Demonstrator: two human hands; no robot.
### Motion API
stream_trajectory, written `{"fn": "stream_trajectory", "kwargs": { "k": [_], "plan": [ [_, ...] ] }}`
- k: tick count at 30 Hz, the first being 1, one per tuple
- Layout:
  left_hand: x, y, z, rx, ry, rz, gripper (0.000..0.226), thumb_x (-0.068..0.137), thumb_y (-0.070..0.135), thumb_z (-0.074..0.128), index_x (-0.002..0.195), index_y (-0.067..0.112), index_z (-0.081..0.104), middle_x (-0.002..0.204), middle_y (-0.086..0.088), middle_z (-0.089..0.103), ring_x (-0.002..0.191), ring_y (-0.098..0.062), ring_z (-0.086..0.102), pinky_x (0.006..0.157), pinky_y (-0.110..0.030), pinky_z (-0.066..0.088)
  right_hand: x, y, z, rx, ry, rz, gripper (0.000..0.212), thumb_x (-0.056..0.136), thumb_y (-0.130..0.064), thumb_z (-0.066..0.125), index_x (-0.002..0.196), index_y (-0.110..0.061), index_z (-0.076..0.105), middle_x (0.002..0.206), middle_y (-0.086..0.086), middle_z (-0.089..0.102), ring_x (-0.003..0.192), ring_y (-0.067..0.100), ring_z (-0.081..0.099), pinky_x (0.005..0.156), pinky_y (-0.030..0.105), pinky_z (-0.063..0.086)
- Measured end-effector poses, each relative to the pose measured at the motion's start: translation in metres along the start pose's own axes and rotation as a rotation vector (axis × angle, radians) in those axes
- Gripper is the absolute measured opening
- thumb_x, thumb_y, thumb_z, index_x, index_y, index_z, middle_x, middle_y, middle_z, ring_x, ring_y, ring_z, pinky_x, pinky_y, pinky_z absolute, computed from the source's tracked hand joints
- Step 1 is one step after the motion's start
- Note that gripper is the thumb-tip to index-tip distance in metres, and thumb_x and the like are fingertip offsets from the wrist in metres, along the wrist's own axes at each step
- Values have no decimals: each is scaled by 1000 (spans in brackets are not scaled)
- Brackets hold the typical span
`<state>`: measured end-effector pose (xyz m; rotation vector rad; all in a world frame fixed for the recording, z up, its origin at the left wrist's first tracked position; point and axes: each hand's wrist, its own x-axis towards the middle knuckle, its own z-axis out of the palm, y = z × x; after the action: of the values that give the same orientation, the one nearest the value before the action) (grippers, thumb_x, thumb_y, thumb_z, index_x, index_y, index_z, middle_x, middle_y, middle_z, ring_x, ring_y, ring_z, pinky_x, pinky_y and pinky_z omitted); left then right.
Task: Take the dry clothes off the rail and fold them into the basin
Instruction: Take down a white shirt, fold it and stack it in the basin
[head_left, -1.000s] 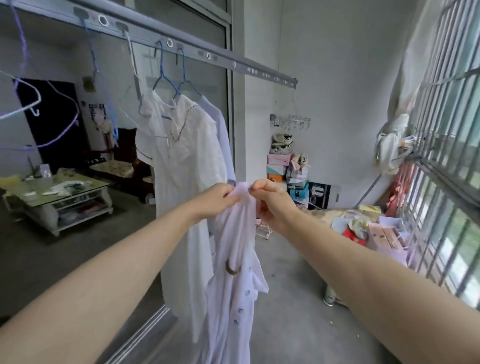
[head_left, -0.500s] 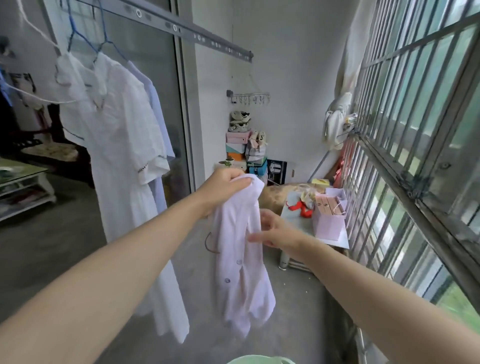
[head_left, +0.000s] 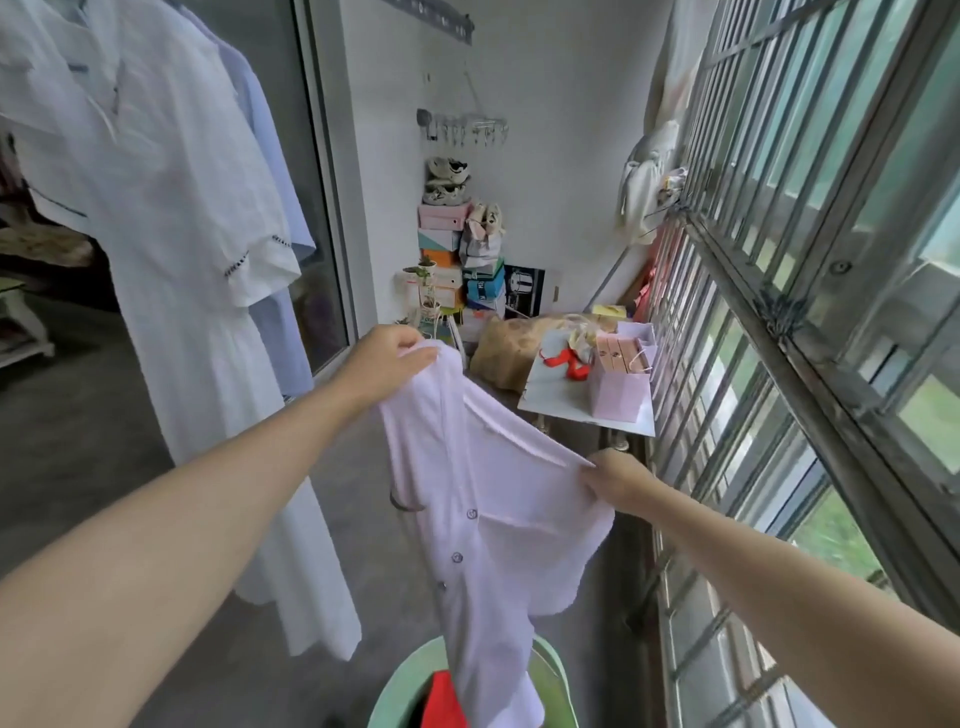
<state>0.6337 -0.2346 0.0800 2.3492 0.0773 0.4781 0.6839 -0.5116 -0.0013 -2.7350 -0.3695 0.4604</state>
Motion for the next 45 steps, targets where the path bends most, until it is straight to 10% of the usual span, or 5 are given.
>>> {"fn": "stream_trajectory", "kwargs": {
  "k": [10, 20, 31, 35, 45],
  "plan": [
    [-8, -55, -12, 475, -230, -23, 20, 82, 32, 64, 74, 23, 48, 70, 5, 52, 73, -21, 51, 56, -28, 29, -4, -3, -23, 360, 21, -19, 44, 87, -51, 57, 105, -12, 62, 103, 3, 61, 98, 21, 55, 85, 32, 41],
    [-17, -106, -35, 553, -67, -110, 26, 98, 38, 42, 92, 13, 39, 74, -7, 50, 73, -29, 49, 64, -37, 39, -1, -49, -13, -34, 84, -43, 31, 88, -3, 42, 111, -9, 62, 100, 12, 59, 90, 27, 56, 66, 23, 43],
    [-23, -111, -42, -602, 79, -603, 14, 97, 2, 34, 88, 7, 44, 90, -15, 54, 72, -27, 60, 44, -31, 56, -3, -112, -4, 1315, 85, 371, 30, 94, 7, 29, 118, 0, 45, 80, 19, 60, 59, 24, 64, 57, 37, 58],
    [-23, -109, -40, -737, 30, -679, 29, 99, 7, 32, 125, 0, 42, 103, -24, 62, 75, -33, 66, 64, -43, 58, -6, -126, 1, 1369, 124, 357, 17, 95, 5, 28, 104, -3, 40, 87, 19, 60, 67, 26, 61, 81, 43, 55],
    [-25, -105, -24, -618, -109, -649, 22, 82, -18, 43, 95, -7, 57, 91, -20, 62, 84, -26, 65, 74, -32, 58, 1, -119, 24, 1177, -2, 274, 40, 79, 21, 57, 117, 9, 57, 101, 18, 65, 84, 24, 67, 72, 30, 60]
  ]
}}
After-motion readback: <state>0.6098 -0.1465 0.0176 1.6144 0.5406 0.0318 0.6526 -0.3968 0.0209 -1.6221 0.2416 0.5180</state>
